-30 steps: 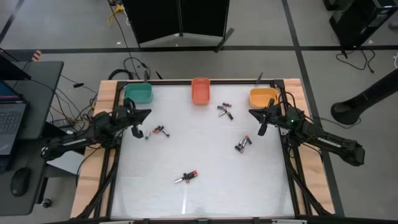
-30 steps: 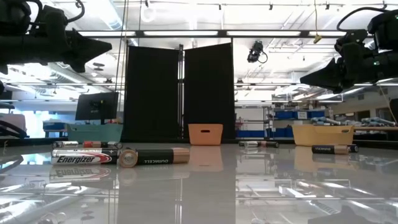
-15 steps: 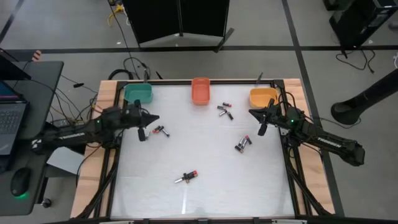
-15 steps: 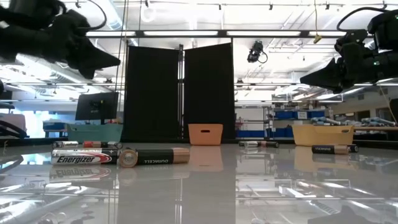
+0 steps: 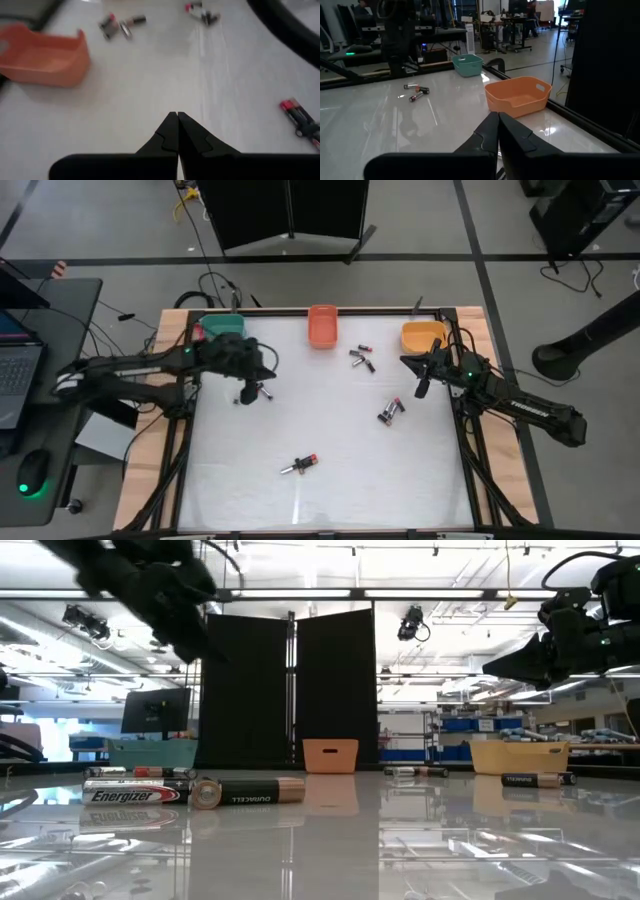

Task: Sort batteries
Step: Put the top left silver battery into the yellow container

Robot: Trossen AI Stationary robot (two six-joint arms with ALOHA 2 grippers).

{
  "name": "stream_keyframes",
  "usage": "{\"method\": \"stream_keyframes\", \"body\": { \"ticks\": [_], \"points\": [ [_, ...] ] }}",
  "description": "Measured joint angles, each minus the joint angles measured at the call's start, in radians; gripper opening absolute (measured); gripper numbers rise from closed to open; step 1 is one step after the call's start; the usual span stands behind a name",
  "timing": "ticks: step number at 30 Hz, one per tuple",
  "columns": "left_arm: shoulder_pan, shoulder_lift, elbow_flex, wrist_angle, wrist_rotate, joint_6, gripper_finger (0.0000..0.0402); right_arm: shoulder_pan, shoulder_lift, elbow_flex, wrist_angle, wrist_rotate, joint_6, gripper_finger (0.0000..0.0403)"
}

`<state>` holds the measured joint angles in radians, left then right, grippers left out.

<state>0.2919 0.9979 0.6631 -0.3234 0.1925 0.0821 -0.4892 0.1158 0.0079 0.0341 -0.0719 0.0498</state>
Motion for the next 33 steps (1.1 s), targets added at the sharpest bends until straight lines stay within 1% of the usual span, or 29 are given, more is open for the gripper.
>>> {"method": "stream_keyframes", "body": {
  "ticks": [3, 7, 12, 16, 21, 23, 28, 33],
  "points": [
    [-0.005, 0.115, 0.077, -0.097, 0.026, 0.035, 0.0004, 0.000, 0.000, 0.000, 0.001, 0.000, 0.000, 0.0022],
    [-0.025, 0.246, 0.158, -0.207, 0.028, 0.096, 0.0014, 0.000, 0.000, 0.000, 0.001, 0.000, 0.000, 0.0022],
    [-0.070, 0.375, 0.229, -0.343, -0.010, 0.177, 0.0036, 0.000, 0.000, 0.000, 0.002, 0.000, 0.000, 0.0022],
    [-0.119, 0.429, 0.241, -0.404, -0.088, 0.264, 0.0064, 0.000, 0.000, 0.000, 0.002, 0.000, 0.000, 0.0023],
    [-0.174, 0.467, 0.242, -0.402, -0.204, 0.355, 0.0107, 0.000, 0.000, 0.000, 0.002, 0.000, 0.000, 0.0022],
    [-0.185, 0.479, 0.242, -0.396, -0.245, 0.360, 0.0123, 0.000, 0.000, 0.000, 0.002, 0.000, 0.000, 0.0022],
    [-0.186, 0.526, 0.242, -0.403, -0.258, 0.355, 0.0153, 0.000, 0.000, 0.000, 0.002, 0.000, 0.000, 0.0022],
    [-0.179, 0.582, 0.242, -0.416, -0.258, 0.353, 0.0163, 0.000, 0.000, 0.000, 0.001, 0.000, 0.000, 0.0022]
  ]
}}
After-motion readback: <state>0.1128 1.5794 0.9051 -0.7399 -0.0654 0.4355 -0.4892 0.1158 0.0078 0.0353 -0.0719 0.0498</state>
